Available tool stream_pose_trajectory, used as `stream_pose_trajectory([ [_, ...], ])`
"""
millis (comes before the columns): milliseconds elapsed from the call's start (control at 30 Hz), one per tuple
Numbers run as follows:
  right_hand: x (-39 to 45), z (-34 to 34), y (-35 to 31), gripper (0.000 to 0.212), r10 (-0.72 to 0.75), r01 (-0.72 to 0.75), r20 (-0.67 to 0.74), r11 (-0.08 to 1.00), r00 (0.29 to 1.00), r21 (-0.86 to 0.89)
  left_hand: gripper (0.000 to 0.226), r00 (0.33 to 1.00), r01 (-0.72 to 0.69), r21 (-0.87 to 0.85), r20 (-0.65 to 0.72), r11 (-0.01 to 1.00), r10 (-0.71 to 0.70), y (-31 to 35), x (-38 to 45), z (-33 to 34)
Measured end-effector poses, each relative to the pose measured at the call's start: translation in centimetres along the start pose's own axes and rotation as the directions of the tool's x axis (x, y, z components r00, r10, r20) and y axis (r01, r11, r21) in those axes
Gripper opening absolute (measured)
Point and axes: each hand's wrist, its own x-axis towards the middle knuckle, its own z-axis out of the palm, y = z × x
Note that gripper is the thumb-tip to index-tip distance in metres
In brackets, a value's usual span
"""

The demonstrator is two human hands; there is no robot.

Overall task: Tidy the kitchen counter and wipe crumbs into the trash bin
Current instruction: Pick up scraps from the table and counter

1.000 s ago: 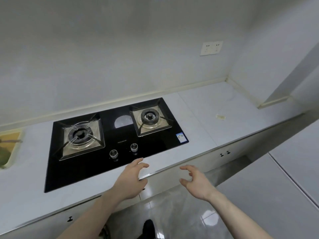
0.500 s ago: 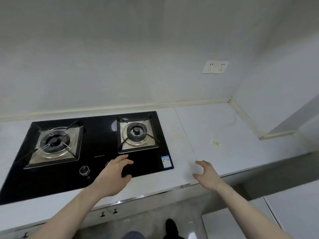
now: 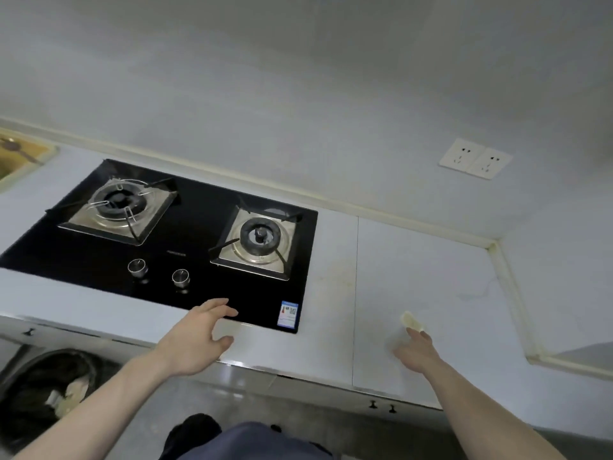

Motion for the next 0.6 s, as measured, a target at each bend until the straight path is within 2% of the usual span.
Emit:
stream_pose_trajectory([
  [233,3.6,-0.9,0.1,0.069,-0.044,0.047,0.029,0.992,0.999,-0.120,0.054,0.987,0.162,0.025,0.007,0.986,-0.163,-0.5,-3.0,1.5],
  [433,5.7,-0.4,0.9,0.017,-0.031,0.031,0.004,0.989,1.000,-0.142,0.054,0.971,0.238,0.035,-0.011,0.971,-0.238,-0.2,-4.5,2.2],
  [500,6.2,-0.4,1.1,0.018,-0.006,0.002,-0.049,0.998,0.999,-0.066,0.054,0.968,0.252,0.027,-0.006,0.967,-0.252,-0.1,-4.7,2.5],
  [600,5.7,-0.1,1.0,0.041,-0.011,0.009,-0.104,1.000,0.995,-0.024,0.054,0.968,0.251,0.035,0.000,0.967,-0.252,0.0,-4.9,2.8],
])
